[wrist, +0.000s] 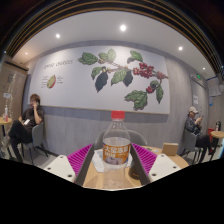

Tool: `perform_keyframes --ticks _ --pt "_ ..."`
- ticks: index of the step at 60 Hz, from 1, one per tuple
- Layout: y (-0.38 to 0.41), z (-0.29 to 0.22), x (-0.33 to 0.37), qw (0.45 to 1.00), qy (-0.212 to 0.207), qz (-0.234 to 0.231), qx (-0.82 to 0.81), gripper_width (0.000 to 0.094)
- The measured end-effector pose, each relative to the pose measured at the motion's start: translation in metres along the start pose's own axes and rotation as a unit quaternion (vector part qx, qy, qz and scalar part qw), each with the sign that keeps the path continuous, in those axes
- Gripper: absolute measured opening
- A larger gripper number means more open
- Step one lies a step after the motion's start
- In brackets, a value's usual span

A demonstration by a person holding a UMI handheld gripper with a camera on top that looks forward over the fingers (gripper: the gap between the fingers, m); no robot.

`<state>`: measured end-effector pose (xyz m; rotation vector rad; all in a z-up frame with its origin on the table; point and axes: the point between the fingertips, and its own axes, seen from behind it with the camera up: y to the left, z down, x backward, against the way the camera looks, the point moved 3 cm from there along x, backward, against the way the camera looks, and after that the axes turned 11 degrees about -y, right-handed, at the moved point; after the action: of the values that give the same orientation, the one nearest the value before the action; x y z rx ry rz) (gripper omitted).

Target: Pour water

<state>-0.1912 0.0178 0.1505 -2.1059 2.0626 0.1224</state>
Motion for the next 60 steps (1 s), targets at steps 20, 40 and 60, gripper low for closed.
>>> perform_keyframes --ticks 20,40,60 --pt "-0.023 0.023 -0.04 0.999 0.009 0.031 -0.025 0.0413" --pt "-0.02 0.02 -0.061 0.962 -0.012 0.061 -0.265 0.0314" --pt "-0.002 0.031 -0.093 0.637 -0.001 0.084 -0.766 0.0345"
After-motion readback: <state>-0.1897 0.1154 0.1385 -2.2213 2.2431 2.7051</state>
